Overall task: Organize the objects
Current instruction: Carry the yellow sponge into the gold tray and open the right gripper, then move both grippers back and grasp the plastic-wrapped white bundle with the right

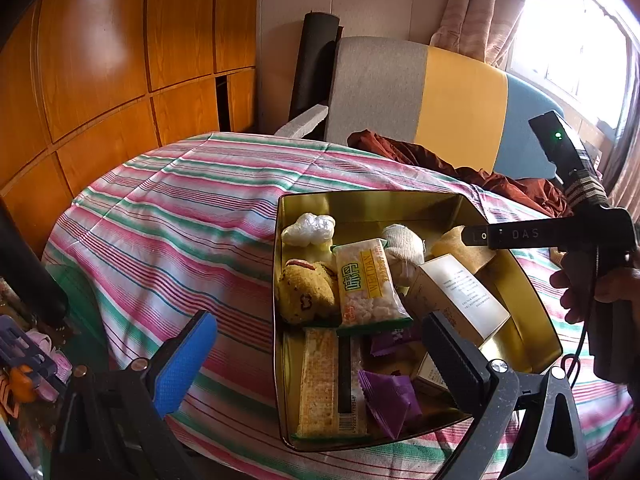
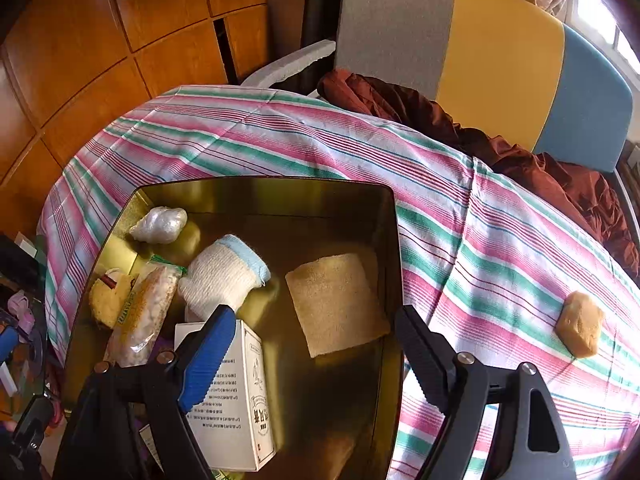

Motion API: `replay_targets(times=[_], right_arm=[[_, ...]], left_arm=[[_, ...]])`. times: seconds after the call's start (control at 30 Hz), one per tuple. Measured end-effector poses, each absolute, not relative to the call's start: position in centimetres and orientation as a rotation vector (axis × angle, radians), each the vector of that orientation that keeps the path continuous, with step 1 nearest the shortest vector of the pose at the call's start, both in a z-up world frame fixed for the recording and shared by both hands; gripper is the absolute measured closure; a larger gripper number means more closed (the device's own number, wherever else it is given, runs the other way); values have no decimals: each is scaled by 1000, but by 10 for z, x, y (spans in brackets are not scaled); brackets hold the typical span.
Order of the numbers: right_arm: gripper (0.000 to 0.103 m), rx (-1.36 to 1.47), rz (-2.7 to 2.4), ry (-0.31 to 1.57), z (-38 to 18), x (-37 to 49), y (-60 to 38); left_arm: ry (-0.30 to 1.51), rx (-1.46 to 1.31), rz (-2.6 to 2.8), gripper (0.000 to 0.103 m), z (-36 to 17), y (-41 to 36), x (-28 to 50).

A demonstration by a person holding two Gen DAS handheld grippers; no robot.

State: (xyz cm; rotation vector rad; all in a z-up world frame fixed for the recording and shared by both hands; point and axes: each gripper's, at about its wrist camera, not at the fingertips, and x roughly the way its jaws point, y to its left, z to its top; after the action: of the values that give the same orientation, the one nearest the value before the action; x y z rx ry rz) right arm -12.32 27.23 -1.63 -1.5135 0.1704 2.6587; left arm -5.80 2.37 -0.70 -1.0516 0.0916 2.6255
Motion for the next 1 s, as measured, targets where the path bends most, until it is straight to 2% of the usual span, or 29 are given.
replay_targets(times=[0.47, 1.0], right_arm=[[19, -1369, 2665, 231, 6, -65, 286], [19, -1279, 2368, 417, -1, 51, 396]], left_arm=[[130, -1022, 2616, 0, -1, 33, -48], [215, -962, 2526, 0, 9, 77, -30]])
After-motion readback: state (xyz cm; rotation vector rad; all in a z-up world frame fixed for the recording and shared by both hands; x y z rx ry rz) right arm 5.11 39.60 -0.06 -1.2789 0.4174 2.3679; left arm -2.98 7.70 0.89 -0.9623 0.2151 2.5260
